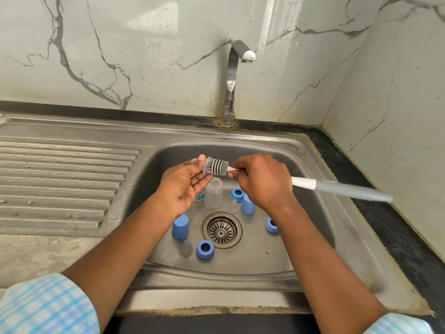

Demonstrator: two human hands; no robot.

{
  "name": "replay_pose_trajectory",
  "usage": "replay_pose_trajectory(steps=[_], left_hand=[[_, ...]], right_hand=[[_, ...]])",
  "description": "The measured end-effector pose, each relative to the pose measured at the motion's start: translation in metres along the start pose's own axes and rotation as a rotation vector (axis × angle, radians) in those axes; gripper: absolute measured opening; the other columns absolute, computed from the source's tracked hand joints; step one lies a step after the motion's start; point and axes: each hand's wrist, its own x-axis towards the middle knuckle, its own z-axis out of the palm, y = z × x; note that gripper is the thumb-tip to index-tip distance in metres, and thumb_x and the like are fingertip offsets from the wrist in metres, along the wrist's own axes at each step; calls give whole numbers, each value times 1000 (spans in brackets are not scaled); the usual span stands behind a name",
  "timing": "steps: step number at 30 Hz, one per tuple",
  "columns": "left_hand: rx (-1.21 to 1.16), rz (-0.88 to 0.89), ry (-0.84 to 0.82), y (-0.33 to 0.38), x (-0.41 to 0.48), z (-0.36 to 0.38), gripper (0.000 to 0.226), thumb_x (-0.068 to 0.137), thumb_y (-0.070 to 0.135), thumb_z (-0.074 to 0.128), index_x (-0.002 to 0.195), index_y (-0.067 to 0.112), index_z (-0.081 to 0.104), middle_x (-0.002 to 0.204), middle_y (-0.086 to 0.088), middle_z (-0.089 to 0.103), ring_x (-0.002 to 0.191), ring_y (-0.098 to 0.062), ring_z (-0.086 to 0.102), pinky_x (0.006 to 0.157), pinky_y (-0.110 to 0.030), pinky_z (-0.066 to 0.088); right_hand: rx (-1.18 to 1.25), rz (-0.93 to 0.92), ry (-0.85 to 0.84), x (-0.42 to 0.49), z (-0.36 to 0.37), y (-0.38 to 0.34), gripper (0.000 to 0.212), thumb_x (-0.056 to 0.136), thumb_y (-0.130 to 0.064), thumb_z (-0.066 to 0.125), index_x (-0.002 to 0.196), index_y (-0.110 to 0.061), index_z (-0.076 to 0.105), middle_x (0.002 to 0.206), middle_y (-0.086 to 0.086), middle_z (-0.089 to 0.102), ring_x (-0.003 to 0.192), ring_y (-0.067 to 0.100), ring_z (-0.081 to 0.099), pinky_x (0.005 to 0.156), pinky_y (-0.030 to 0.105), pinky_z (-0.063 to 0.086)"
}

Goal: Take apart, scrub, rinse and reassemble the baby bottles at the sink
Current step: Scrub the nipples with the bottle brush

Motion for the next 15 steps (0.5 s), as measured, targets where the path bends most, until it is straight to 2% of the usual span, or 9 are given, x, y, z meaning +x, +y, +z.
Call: replay_pose_trajectory(steps=[3,6,9,12,14,15], left_hand=[[21,-7,97,1,-1,-1,9,88,10,69,95,3,68,86,-11,76,75,-17,75,67,-28,62],[13,-8,134,2,-1,-2,9,87,12,70,93,5,70,90,-13,75,75,-18,75,67,-28,62],[6,-4,98,3,-1,-4,12,89,10,68,99,3,68,92,-13,74,77,-17,75,71,-28,62],[28,38,21,4,-1,-2,13,91,6,64,104,5,66,93,-9,75,83,-14,74,85,-30,59],[31,82,-52,8,-2,0,16,87,4,63,103,8,66,93,-4,76,87,-12,73,87,-29,57],[23,101,-99,10,-3,0,22,83,5,64,104,10,65,94,-3,77,90,-12,73,85,-28,58]], right_hand=[[-51,-51,60,-1,6,-6,17,96,-34,59,107,-25,68,94,-1,70,89,23,64,70,34,46],[-32,-108,94,-1,14,-8,13,92,-26,63,104,-23,66,98,-2,66,90,22,62,71,34,46],[-22,-119,105,-1,15,-7,12,92,-24,62,103,-21,67,95,-1,65,86,23,62,71,36,48],[22,-73,54,-1,13,-4,15,95,-29,59,101,-21,69,83,1,65,77,24,59,67,33,42],[163,-29,-36,1,12,0,16,95,-31,61,86,-21,70,65,-5,56,63,17,50,60,30,36],[251,-11,-87,3,11,3,23,95,-30,62,74,-21,66,56,-6,49,55,13,44,55,29,33]])
